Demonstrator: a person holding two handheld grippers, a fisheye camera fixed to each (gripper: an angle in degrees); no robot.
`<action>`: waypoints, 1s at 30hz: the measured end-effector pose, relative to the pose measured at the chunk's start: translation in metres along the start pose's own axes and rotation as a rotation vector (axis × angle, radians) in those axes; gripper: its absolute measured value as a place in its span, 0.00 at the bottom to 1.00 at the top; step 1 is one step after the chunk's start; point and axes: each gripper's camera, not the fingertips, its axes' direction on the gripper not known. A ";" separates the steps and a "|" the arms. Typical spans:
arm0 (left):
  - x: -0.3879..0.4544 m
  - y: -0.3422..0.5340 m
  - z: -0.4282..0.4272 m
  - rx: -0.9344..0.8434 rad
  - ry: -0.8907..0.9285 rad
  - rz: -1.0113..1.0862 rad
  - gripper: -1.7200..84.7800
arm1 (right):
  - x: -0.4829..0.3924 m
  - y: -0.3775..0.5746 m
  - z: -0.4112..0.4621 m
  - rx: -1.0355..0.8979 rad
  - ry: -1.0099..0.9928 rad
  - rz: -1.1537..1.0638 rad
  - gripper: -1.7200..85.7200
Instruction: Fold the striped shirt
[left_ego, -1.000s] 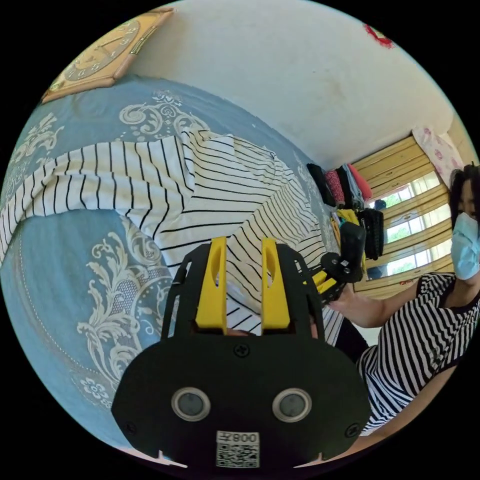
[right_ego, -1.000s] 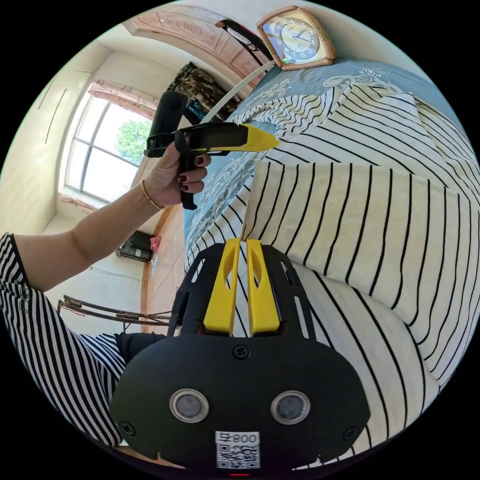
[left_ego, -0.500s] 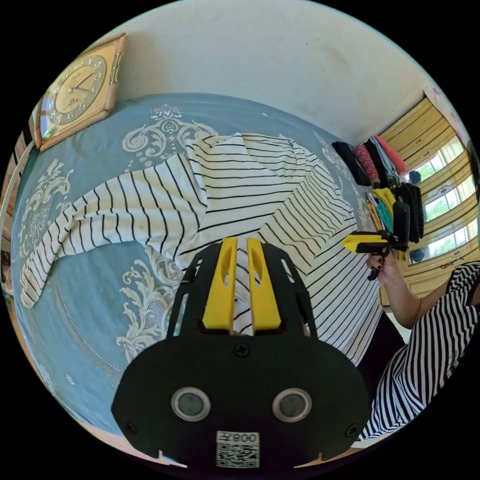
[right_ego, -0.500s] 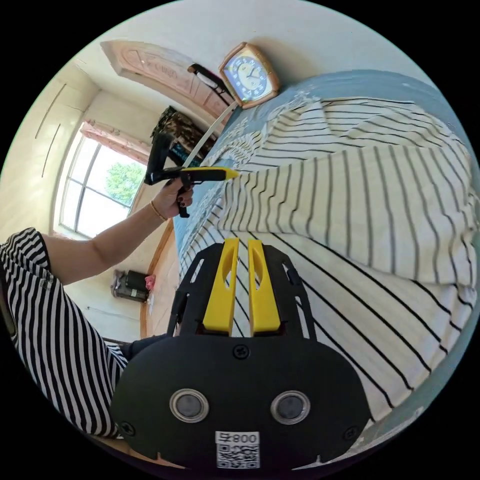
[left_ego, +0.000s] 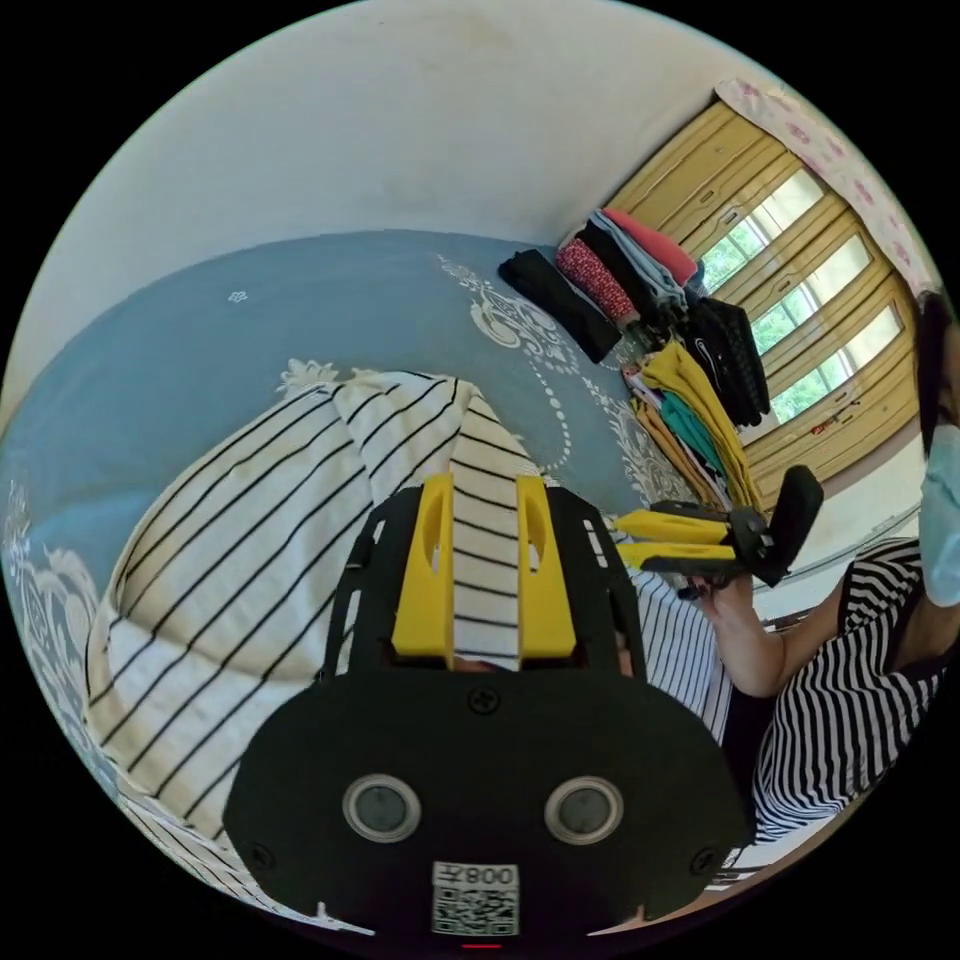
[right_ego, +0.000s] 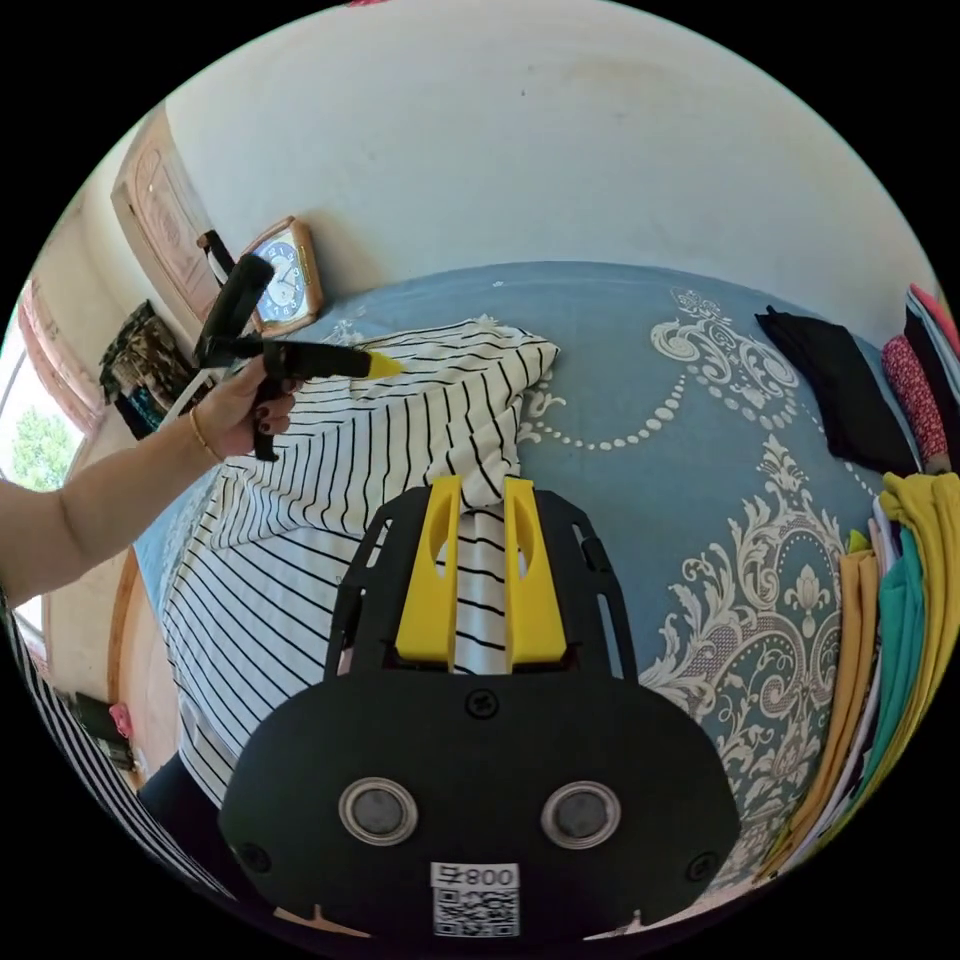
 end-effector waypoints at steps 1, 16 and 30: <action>0.001 -0.009 0.006 -0.003 -0.008 0.008 0.13 | -0.001 0.001 0.001 -0.005 0.012 -0.006 0.10; 0.027 -0.123 0.063 -0.012 0.021 0.039 0.05 | 0.034 0.026 0.011 -0.014 0.001 0.014 0.03; 0.039 -0.203 0.116 -0.114 0.075 -0.007 0.09 | 0.121 0.060 0.014 -0.007 -0.118 0.180 0.03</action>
